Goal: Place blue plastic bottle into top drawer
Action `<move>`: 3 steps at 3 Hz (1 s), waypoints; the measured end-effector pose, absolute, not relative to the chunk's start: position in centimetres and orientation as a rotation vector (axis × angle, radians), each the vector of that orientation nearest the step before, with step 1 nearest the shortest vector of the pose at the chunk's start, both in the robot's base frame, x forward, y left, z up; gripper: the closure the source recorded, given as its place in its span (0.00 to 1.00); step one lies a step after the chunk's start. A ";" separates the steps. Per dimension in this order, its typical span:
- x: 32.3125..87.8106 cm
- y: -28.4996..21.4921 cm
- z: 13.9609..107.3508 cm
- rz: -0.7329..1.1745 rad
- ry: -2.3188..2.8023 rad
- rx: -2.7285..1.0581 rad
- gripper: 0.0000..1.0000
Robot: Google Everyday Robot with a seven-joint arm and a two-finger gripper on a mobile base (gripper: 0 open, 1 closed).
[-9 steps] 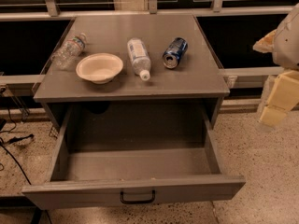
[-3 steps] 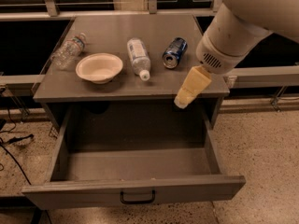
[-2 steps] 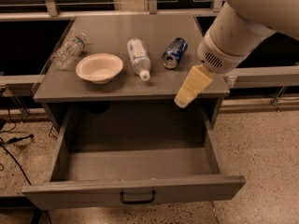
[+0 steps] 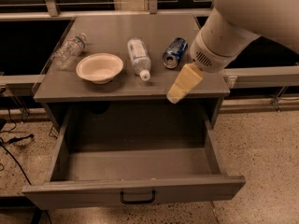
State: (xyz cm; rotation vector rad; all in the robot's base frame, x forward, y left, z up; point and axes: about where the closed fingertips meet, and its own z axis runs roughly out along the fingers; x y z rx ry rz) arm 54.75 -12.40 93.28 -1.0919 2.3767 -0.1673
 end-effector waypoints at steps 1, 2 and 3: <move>57.2 -10.6 93.2 -0.139 2.350 -0.975 0.00; 58.9 -8.7 93.8 -0.133 2.292 -0.848 0.00; 60.2 -6.8 94.6 -0.130 2.216 -0.722 0.00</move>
Offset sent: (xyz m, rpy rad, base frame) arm 0.0675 0.0621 0.0171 0.2301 -0.2866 -0.2295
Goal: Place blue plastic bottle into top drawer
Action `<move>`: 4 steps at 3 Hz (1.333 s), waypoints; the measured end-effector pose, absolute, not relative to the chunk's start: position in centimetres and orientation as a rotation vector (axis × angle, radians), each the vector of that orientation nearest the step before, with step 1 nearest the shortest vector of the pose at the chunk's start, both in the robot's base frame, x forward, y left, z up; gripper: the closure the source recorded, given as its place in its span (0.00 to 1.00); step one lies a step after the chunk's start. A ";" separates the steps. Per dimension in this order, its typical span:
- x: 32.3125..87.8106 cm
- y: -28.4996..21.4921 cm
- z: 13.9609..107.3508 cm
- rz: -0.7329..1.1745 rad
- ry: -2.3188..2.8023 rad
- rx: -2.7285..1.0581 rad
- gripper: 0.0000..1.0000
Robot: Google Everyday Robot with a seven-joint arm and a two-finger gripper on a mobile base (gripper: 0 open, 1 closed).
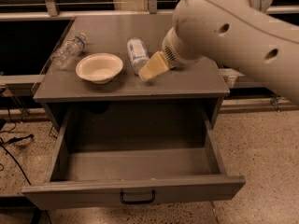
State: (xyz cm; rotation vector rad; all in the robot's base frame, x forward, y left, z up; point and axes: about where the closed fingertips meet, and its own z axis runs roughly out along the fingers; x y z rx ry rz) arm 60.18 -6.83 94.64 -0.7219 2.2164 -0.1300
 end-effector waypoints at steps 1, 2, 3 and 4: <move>61.3 -5.0 94.5 -0.088 2.177 -0.639 0.00; 62.4 -3.7 93.6 -0.015 2.164 -0.606 0.00; 63.7 -2.4 92.4 0.047 2.157 -0.610 0.00; 65.3 -1.1 90.8 0.080 2.159 -0.632 0.00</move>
Offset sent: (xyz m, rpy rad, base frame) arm 0.0376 0.0484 -0.0252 0.2162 -0.0440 -0.0188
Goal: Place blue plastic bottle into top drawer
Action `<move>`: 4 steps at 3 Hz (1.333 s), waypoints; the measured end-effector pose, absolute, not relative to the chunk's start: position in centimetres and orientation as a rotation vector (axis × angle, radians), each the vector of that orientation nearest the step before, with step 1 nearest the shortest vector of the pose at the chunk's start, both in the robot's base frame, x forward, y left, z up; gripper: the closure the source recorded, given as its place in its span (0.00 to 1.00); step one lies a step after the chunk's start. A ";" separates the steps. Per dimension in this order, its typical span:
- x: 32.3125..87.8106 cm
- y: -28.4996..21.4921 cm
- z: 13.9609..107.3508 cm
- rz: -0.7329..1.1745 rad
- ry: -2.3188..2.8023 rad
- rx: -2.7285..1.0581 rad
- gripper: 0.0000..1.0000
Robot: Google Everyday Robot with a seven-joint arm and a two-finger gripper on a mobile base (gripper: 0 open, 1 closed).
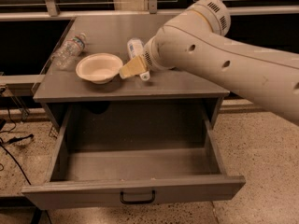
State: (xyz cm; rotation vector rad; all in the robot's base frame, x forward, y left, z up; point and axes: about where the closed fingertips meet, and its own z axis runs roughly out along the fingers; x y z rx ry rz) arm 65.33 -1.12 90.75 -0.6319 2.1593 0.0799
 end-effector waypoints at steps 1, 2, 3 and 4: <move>66.1 -0.3 90.0 0.086 2.166 -0.650 0.00; 66.7 0.5 89.2 0.092 2.172 -0.672 0.00; 67.1 1.0 88.3 0.102 2.180 -0.692 0.00; 67.7 1.6 87.4 0.123 2.178 -0.728 0.00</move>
Offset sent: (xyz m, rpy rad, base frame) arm 0.0216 0.0241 -0.0285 -0.0165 0.0384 0.0471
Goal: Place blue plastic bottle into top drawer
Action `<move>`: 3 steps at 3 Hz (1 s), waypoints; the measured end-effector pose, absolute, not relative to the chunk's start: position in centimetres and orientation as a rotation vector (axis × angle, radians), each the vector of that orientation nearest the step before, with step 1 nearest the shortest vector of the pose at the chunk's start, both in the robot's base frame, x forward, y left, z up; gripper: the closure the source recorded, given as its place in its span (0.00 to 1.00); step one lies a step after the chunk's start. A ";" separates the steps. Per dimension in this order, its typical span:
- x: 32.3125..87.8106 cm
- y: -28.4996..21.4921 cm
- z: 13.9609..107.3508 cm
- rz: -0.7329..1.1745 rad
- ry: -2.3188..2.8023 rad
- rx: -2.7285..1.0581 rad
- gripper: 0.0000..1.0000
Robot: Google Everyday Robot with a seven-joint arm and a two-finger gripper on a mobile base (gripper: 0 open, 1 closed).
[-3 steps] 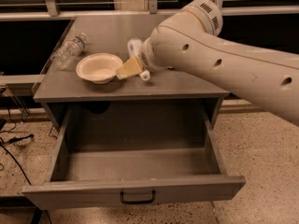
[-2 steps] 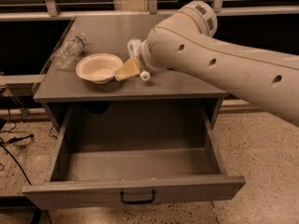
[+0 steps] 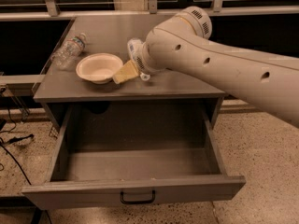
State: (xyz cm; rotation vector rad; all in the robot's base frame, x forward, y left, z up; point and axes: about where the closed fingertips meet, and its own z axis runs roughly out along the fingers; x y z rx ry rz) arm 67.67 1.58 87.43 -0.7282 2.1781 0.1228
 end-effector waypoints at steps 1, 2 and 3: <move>68.0 1.9 87.0 0.131 2.175 -0.750 0.00; 68.4 2.1 86.8 0.123 2.174 -0.765 0.23; 68.4 2.1 86.8 0.122 2.174 -0.766 0.43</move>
Offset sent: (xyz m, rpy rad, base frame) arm 0.0116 0.0051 -0.0101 -0.0213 0.0036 0.0331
